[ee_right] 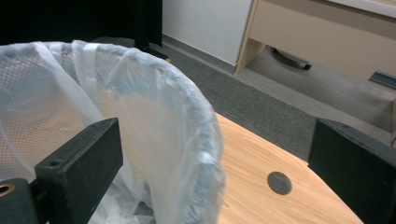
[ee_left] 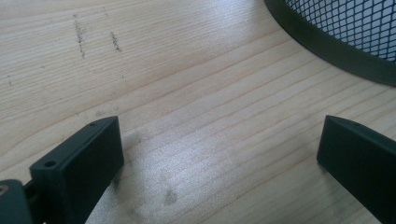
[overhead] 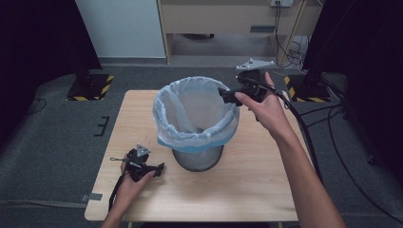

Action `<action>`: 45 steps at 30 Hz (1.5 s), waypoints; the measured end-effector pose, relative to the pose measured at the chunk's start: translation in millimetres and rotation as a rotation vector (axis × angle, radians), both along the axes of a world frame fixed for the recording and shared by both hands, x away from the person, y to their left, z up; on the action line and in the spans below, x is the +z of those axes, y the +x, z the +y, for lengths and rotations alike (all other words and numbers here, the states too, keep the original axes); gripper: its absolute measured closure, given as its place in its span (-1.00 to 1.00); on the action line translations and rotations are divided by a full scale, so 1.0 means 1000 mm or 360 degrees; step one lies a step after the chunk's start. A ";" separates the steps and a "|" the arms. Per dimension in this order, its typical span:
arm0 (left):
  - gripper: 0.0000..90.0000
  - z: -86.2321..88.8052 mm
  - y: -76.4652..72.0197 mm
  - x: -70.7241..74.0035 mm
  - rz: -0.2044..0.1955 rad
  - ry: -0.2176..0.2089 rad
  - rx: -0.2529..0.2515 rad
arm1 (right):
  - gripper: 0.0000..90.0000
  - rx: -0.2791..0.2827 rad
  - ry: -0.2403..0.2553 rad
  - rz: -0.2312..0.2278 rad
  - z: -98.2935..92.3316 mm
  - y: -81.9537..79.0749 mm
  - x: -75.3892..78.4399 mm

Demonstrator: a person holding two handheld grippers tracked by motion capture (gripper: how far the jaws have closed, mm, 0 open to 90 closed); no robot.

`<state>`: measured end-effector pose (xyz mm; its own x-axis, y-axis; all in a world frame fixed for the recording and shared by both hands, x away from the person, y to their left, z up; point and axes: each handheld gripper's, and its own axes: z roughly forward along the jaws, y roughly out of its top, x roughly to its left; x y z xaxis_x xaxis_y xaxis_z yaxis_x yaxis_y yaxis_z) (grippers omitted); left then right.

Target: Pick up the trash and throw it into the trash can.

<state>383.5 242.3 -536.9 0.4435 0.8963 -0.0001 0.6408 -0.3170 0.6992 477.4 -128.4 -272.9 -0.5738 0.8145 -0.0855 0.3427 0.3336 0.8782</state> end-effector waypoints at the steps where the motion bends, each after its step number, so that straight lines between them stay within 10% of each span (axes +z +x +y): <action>1: -1.00 0.000 0.000 0.000 0.0000 0.0001 0.0000 | -0.93 -0.0011 0.0003 -0.0006 -0.003 0.000 -0.001; 45: -1.00 0.000 0.000 0.000 0.0002 0.0003 -0.0003 | -0.93 -0.0340 0.0096 0.0078 -0.093 0.013 -0.093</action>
<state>383.5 242.4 -536.8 0.4450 0.8955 0.0012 0.6410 -0.3195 0.6979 490.3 -221.0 -366.3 -0.3898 0.9209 -0.0089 0.4429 0.1959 0.8749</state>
